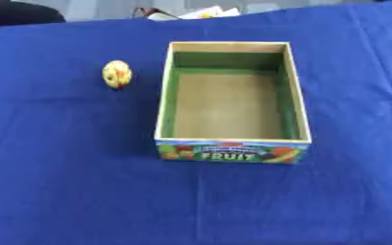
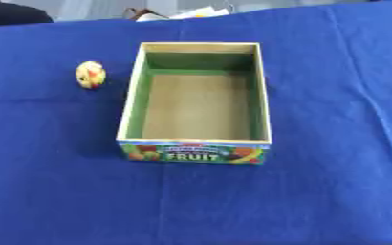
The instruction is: Pick up objects on the table and place them in the box.
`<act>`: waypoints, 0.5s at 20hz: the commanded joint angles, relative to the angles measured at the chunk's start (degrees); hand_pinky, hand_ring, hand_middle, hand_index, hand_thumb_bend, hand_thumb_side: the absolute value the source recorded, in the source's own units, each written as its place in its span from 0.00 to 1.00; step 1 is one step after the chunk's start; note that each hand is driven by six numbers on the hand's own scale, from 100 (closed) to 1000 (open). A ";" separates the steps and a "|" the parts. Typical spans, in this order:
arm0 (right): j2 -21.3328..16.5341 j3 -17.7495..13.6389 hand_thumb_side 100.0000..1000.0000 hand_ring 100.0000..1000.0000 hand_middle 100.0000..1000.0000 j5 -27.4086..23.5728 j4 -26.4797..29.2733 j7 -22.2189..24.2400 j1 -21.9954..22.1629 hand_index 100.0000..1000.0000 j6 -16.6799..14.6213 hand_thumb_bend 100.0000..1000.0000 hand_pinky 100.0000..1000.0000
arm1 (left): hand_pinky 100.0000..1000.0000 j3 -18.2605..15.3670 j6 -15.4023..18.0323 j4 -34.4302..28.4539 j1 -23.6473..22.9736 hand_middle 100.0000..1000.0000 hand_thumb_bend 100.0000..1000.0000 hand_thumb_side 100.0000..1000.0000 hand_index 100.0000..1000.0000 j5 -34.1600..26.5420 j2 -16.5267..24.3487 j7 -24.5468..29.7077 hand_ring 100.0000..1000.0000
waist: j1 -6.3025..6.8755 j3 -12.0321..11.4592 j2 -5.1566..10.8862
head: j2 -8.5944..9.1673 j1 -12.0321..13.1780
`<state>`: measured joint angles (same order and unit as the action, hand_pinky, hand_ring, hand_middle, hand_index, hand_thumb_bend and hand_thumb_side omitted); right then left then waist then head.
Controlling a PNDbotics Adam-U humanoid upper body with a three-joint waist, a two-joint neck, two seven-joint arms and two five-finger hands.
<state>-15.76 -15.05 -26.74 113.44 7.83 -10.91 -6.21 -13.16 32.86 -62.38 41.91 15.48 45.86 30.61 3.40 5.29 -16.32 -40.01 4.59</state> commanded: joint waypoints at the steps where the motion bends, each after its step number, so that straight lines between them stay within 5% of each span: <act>1: -0.27 0.22 1.00 0.76 0.45 0.56 1.15 0.61 -0.61 0.85 -0.07 0.00 0.50 | 0.62 1.27 19.10 2.02 2.83 0.73 0.00 0.82 1.00 5.06 0.29 17.35 0.71 | -0.13 0.13 0.67 | 0.65 0.79; 10: 0.15 1.40 1.00 0.77 0.45 1.19 1.15 2.41 -0.94 0.85 0.35 0.00 0.51 | 0.62 4.73 19.10 7.93 10.19 0.76 0.02 0.84 1.00 14.96 -3.80 14.38 0.75 | -0.04 0.82 0.07 | 1.65 2.19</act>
<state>-14.91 -13.71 -25.98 113.44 9.78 -11.18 -5.86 -8.86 34.83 -54.54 50.84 29.23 40.87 28.65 3.43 6.11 -17.16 -39.12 6.44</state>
